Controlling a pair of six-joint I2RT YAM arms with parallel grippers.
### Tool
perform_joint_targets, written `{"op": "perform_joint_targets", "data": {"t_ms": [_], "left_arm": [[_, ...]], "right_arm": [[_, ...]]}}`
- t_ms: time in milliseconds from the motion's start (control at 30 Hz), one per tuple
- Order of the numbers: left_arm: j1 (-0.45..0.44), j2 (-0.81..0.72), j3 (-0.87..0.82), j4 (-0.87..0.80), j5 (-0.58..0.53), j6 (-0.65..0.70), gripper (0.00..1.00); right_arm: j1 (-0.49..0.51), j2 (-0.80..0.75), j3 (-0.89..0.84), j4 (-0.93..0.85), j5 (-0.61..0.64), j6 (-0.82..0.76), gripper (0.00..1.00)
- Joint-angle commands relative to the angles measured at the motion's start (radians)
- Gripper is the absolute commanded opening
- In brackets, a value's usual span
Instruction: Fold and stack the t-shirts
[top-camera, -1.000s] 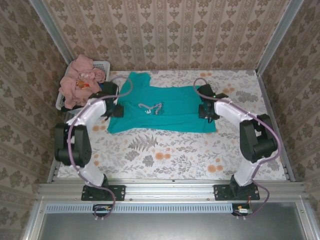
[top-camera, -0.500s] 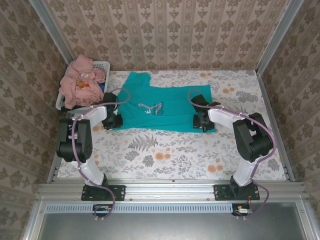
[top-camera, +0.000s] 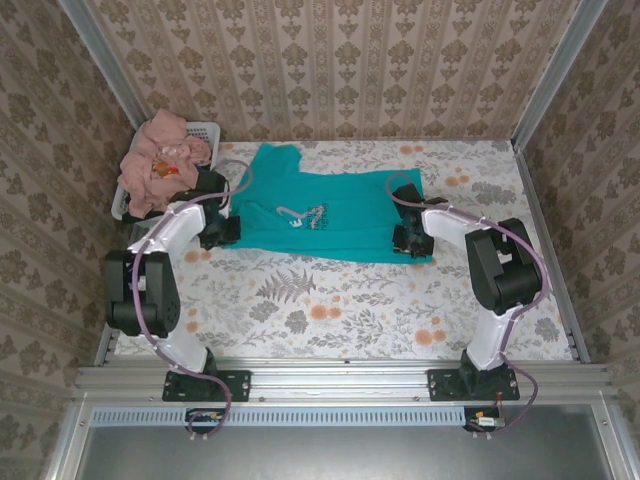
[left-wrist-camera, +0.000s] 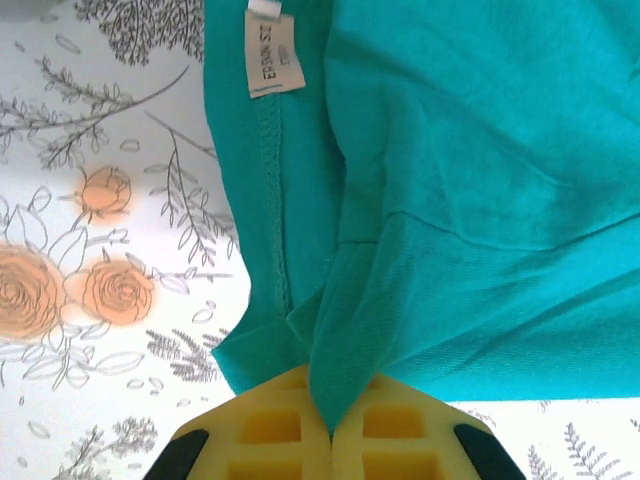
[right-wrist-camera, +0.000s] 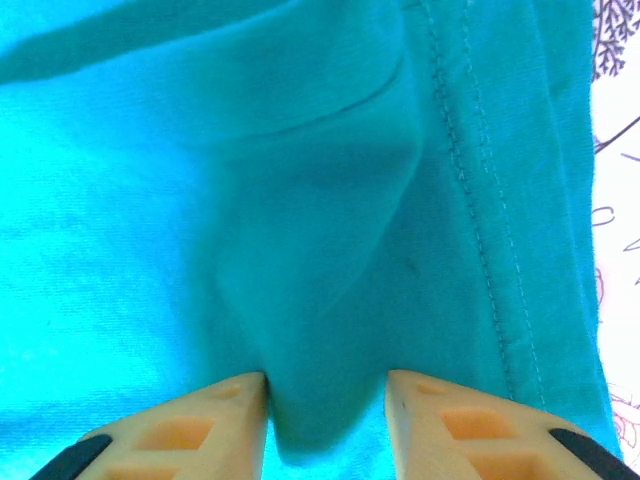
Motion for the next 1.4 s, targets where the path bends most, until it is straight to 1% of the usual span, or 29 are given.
{"op": "perform_joint_targets", "data": {"t_ms": [0, 33, 100, 133, 200, 267, 367, 400, 467, 533, 600, 633, 700, 767, 800, 900, 967, 1000, 1033, 1200, 1267, 1333, 1367], "left_arm": [[0.011, -0.03, 0.007, -0.095, -0.056, -0.03, 0.08], [0.014, -0.031, 0.0, -0.097, -0.068, -0.034, 0.09], [0.034, -0.033, -0.018, -0.088, -0.077, -0.037, 0.18], [0.045, -0.03, -0.023, -0.085, -0.069, -0.035, 0.18], [0.064, -0.015, -0.028, -0.082, -0.076, -0.03, 0.24], [0.079, 0.002, -0.032, -0.069, -0.071, -0.018, 0.24], [0.096, 0.022, -0.019, -0.062, -0.057, -0.003, 0.24], [0.093, 0.017, -0.024, -0.052, -0.034, 0.006, 0.27], [0.082, -0.012, -0.052, -0.009, 0.027, 0.019, 0.29], [0.041, -0.051, -0.1, 0.057, 0.089, 0.037, 0.39], [0.002, -0.066, -0.149, 0.115, 0.108, 0.044, 0.47], [-0.016, -0.06, -0.166, 0.143, 0.131, 0.054, 0.49], [-0.033, -0.018, -0.169, 0.159, 0.134, 0.058, 0.5], [-0.034, 0.036, -0.145, 0.154, 0.113, 0.064, 0.48], [-0.032, 0.065, -0.12, 0.14, 0.09, 0.066, 0.45], [-0.031, 0.11, -0.052, 0.109, 0.071, 0.088, 0.21], [-0.031, 0.117, -0.007, 0.082, 0.073, 0.106, 0.1], [-0.029, 0.116, 0.011, 0.071, 0.067, 0.112, 0.02], [-0.027, 0.116, 0.032, 0.057, 0.065, 0.123, 0.0], [-0.019, 0.114, 0.136, 0.0, 0.055, 0.155, 0.0], [-0.017, 0.154, 0.194, -0.043, 0.077, 0.178, 0.0], [-0.014, 0.224, 0.255, -0.082, 0.053, 0.188, 0.01], [-0.014, 0.255, 0.272, -0.088, 0.049, 0.197, 0.04]], "right_arm": [[-0.013, 0.035, 0.022, -0.061, -0.037, 0.004, 0.35], [-0.012, 0.034, 0.023, -0.068, -0.037, 0.003, 0.34], [-0.014, 0.031, 0.033, -0.107, 0.009, 0.006, 0.33], [-0.015, 0.025, 0.035, -0.123, 0.034, 0.004, 0.32], [-0.024, 0.013, 0.029, -0.13, 0.069, -0.011, 0.32], [-0.045, 0.012, 0.027, -0.144, 0.075, -0.026, 0.32], [-0.054, -0.013, 0.018, -0.154, 0.098, -0.057, 0.35], [-0.055, -0.031, 0.009, -0.145, 0.09, -0.071, 0.36], [-0.053, -0.07, -0.013, -0.119, 0.074, -0.091, 0.37], [-0.053, -0.103, -0.033, -0.096, 0.065, -0.099, 0.39], [-0.054, -0.117, -0.04, -0.084, 0.062, -0.102, 0.4], [-0.054, -0.117, -0.039, -0.081, 0.057, -0.102, 0.4], [-0.054, -0.112, -0.036, -0.072, 0.036, -0.105, 0.4], [-0.054, -0.107, -0.032, -0.063, 0.017, -0.108, 0.4], [-0.052, -0.106, -0.031, -0.058, 0.012, -0.111, 0.4], [-0.052, -0.105, -0.034, -0.058, 0.028, -0.116, 0.4], [-0.053, -0.106, -0.037, -0.062, 0.042, -0.121, 0.4], [-0.054, -0.105, -0.037, -0.064, 0.05, -0.121, 0.4], [-0.055, -0.107, -0.039, -0.064, 0.058, -0.12, 0.4], [-0.055, -0.1, -0.044, -0.057, 0.062, -0.123, 0.4], [-0.055, -0.098, -0.049, -0.052, 0.063, -0.124, 0.4], [-0.055, -0.097, -0.054, -0.044, 0.059, -0.121, 0.4], [-0.056, -0.097, -0.054, -0.041, 0.056, -0.12, 0.4]]}}
